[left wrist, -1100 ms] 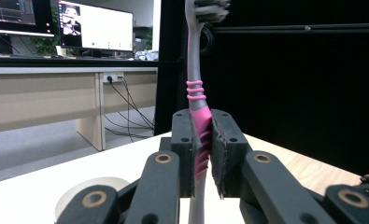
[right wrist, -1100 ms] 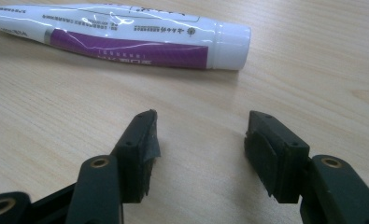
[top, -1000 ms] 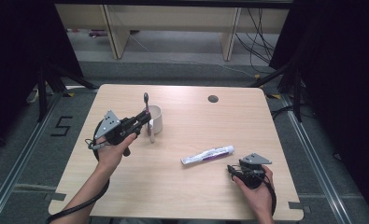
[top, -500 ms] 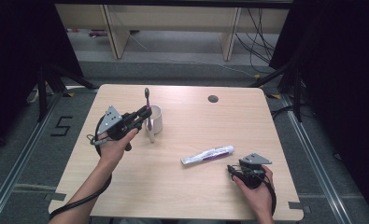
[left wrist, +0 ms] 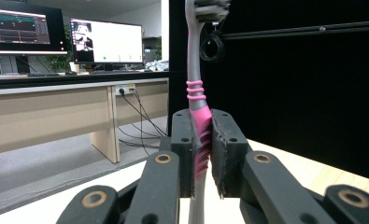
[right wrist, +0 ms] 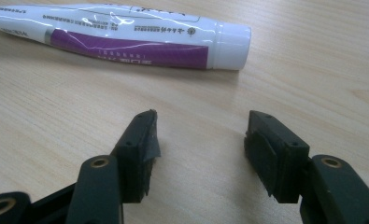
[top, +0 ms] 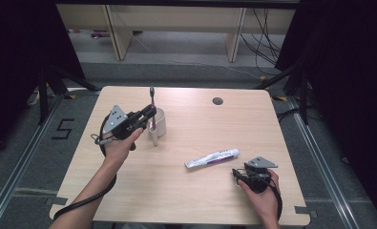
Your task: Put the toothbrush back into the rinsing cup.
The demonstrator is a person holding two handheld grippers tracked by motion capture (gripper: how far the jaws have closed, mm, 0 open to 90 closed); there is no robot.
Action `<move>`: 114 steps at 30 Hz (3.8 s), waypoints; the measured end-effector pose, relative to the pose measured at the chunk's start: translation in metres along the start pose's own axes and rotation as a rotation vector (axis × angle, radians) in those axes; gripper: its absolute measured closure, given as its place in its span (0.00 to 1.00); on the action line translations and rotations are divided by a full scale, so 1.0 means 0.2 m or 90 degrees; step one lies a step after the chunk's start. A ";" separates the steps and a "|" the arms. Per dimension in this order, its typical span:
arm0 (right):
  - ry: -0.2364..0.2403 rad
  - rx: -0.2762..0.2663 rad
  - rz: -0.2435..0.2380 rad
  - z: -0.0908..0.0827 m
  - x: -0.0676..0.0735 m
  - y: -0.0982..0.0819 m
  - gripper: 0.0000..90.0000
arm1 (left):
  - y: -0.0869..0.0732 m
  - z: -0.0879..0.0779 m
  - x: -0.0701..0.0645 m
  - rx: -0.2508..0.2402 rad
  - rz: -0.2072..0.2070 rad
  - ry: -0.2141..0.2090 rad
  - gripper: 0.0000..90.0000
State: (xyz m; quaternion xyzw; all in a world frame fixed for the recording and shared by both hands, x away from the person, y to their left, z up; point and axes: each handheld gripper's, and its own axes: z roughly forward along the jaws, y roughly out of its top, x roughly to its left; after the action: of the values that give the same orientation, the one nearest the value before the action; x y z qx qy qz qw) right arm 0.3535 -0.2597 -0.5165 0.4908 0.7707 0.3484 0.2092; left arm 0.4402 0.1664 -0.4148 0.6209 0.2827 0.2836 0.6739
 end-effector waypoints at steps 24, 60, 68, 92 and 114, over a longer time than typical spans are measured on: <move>0.002 0.001 0.003 0.00 0.00 0.00 0.49 | -0.05 0.01 0.04 0.012 0.014 0.020 0.89; -0.004 -0.003 -0.005 0.00 0.00 0.00 0.49 | -0.15 0.00 0.05 0.060 0.022 0.025 0.89; 0.000 0.001 -0.005 0.00 0.00 0.00 0.49 | -0.17 0.01 0.05 0.063 0.019 0.028 0.89; 0.003 0.000 -0.008 0.00 0.00 0.00 0.49 | -0.21 -0.01 0.05 0.126 0.023 0.040 0.88; -0.012 -0.005 -0.027 0.00 -0.01 0.00 0.49 | -0.24 -0.02 0.05 0.171 0.021 0.044 0.87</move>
State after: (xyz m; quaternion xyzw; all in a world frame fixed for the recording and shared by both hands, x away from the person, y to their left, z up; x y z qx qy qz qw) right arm 0.3548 -0.2619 -0.5160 0.4769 0.7775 0.3423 0.2255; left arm 0.4460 0.1740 -0.4630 0.6998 0.3310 0.2758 0.5698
